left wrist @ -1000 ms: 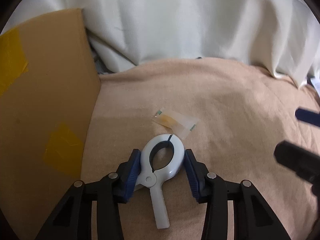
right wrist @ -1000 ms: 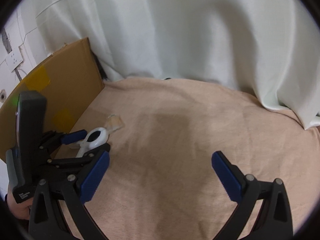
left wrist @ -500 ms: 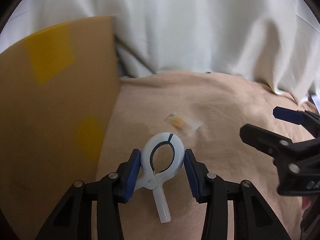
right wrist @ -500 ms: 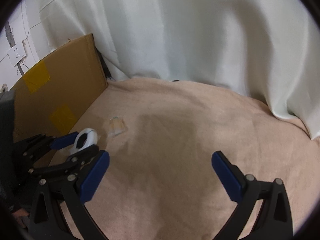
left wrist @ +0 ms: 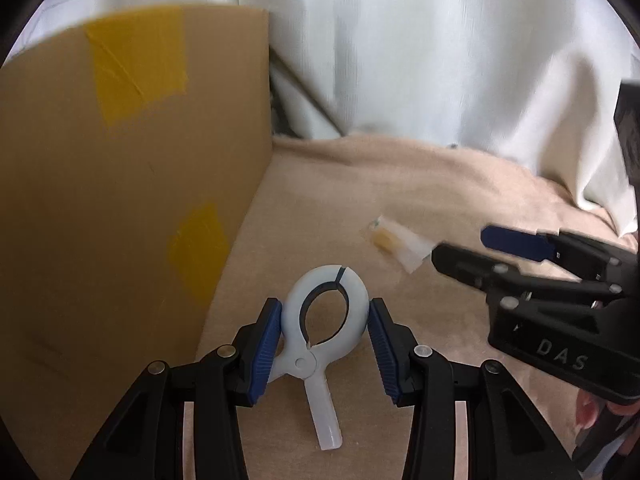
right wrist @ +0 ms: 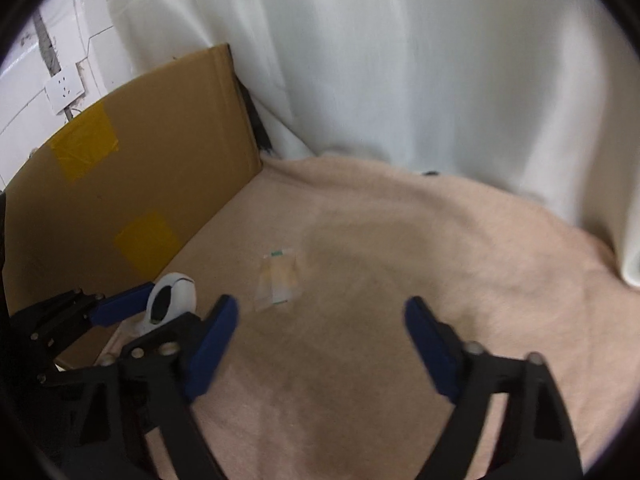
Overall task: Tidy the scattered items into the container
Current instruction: 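Lower the right gripper onto the clear wrapper and close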
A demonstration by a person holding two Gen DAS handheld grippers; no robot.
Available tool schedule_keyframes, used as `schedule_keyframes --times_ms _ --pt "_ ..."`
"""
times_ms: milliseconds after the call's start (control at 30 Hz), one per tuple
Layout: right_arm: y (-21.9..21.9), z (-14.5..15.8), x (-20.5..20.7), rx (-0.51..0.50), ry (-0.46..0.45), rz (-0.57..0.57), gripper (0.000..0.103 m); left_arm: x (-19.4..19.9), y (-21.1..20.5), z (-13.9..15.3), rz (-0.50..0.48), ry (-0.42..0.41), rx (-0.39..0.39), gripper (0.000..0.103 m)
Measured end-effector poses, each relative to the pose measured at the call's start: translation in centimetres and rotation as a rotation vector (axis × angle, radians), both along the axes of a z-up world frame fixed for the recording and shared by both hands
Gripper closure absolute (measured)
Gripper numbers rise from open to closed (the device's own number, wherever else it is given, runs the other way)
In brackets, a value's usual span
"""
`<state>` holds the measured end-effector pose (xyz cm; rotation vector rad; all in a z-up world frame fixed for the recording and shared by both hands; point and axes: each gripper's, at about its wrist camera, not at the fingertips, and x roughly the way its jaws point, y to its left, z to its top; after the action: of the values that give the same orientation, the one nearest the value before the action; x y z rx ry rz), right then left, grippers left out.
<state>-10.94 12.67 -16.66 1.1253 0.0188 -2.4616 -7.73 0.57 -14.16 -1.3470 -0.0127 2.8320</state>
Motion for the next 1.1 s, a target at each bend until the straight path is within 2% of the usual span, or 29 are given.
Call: schedule_keyframes --times_ms 33,200,367,433,567,600,900,1100 --pt "-0.2 -0.1 -0.1 0.006 -0.001 0.018 0.044 -0.2 -0.2 -0.3 0.011 -0.008 0.011 0.058" --pt "-1.9 0.9 -1.0 0.014 0.033 0.119 0.045 -0.3 -0.1 -0.6 0.014 -0.012 0.016 0.058" --pt "-4.1 0.2 -2.1 0.052 0.007 0.163 0.046 -0.8 -0.9 -0.8 0.032 -0.017 0.023 0.058" --pt "-4.7 -0.6 -2.6 0.058 -0.027 0.167 0.054 -1.0 -1.0 -0.9 0.033 -0.016 0.02 0.058" --pt "-5.0 -1.6 -3.2 0.056 -0.043 0.148 0.06 -1.2 -1.0 -0.9 0.019 -0.02 0.024 0.058" --pt "-5.0 -1.6 -3.2 0.053 -0.04 0.148 0.069 -1.2 -1.1 -0.9 0.017 -0.023 0.025 0.058" --pt "-3.5 -0.4 -2.6 0.036 -0.013 0.077 0.07 -1.0 -0.5 0.2 -0.029 0.001 0.054 0.058" --pt "-0.1 2.3 0.7 0.013 0.044 -0.05 0.07 -0.4 0.7 2.0 -0.086 0.057 0.061 0.058"
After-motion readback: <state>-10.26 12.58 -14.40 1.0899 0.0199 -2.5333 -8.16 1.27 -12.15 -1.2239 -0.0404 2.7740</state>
